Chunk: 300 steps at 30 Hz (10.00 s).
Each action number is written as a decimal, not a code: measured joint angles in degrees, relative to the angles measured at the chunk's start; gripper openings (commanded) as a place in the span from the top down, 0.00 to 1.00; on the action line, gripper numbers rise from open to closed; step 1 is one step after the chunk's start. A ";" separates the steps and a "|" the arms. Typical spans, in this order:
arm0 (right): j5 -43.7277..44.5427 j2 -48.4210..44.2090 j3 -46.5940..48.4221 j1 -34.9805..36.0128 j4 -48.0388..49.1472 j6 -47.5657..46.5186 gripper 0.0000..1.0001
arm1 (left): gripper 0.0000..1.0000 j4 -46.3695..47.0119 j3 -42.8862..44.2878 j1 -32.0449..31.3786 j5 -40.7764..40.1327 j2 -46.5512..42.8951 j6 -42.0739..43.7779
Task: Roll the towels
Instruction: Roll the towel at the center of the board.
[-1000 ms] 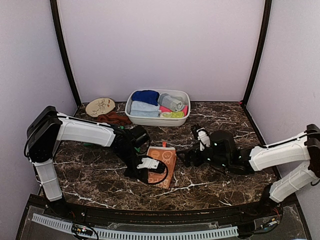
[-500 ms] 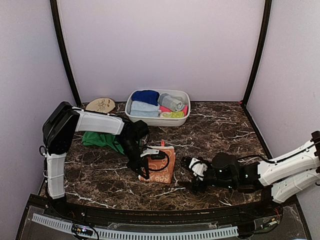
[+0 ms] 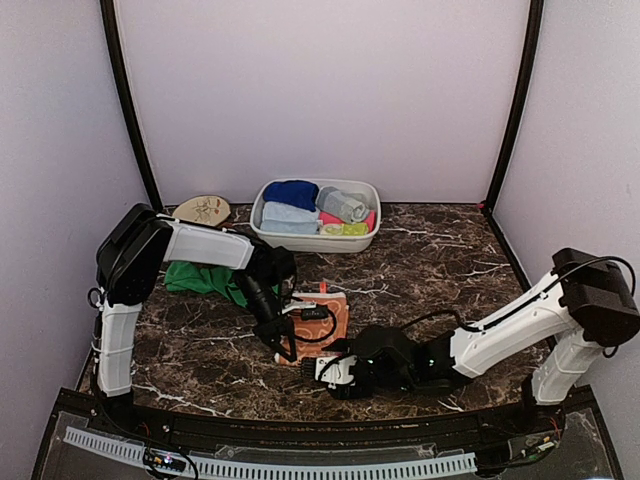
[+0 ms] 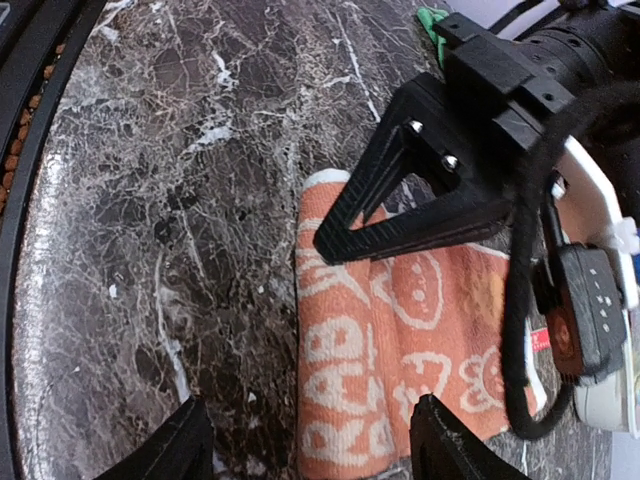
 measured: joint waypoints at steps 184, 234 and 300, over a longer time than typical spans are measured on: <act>-11.17 14.01 13.73 -9.40 -2.80 12.26 1.00 | 0.51 9.38 -12.00 6.86 -2.80 -11.67 3.91; -43.78 12.24 23.08 -29.24 -20.61 52.41 0.00 | 1.00 29.53 -17.94 0.00 -15.67 -16.85 2.14; -5.57 15.28 15.91 -6.64 -4.00 -1.73 0.95 | 0.52 10.91 -10.12 5.03 1.66 -7.72 2.27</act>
